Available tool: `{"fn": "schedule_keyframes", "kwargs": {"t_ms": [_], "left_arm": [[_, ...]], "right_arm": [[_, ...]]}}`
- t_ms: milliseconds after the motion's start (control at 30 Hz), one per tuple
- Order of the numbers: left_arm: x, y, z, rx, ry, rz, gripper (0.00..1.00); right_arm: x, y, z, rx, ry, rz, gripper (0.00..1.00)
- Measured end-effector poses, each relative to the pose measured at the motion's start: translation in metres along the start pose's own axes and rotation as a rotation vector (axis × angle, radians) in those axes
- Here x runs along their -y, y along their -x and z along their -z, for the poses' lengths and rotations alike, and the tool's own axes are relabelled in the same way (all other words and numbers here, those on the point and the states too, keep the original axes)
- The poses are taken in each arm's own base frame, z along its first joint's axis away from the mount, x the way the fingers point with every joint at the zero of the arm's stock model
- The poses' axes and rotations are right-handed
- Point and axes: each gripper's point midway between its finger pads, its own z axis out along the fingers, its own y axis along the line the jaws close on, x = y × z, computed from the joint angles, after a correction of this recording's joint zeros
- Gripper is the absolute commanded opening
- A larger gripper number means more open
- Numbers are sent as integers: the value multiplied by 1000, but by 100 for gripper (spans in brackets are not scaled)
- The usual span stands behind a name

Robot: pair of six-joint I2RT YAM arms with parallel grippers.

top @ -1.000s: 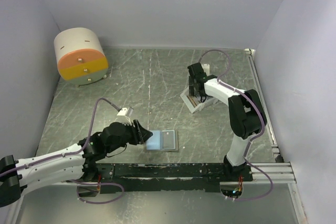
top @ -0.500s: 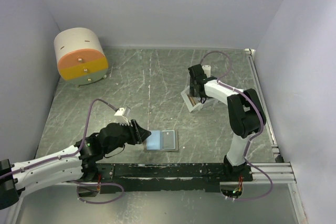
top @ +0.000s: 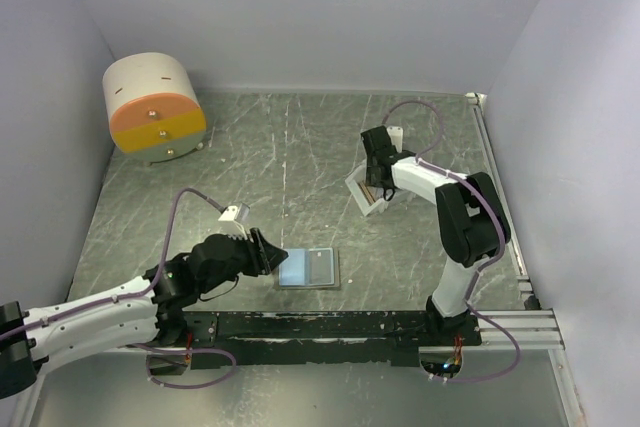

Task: Put the credit cards into the card holder
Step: Pick up the credit card from the storage box.

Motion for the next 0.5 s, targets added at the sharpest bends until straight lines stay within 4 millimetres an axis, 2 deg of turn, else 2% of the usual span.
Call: {"fn": "schedule_keyframes", "kwargs": {"t_ms": [67,133,500], "left_arm": [[-1,-1,-1,-3,4,0,55],[-2,-2,-2,-7,8,0,55],[-6,-7,-5,-23,26,-5,55]], "right_arm": [[1,-1,3,2,3,3,28],[3,2,6,10,6,6,25],[8,16,24,49,19,19,25]]}}
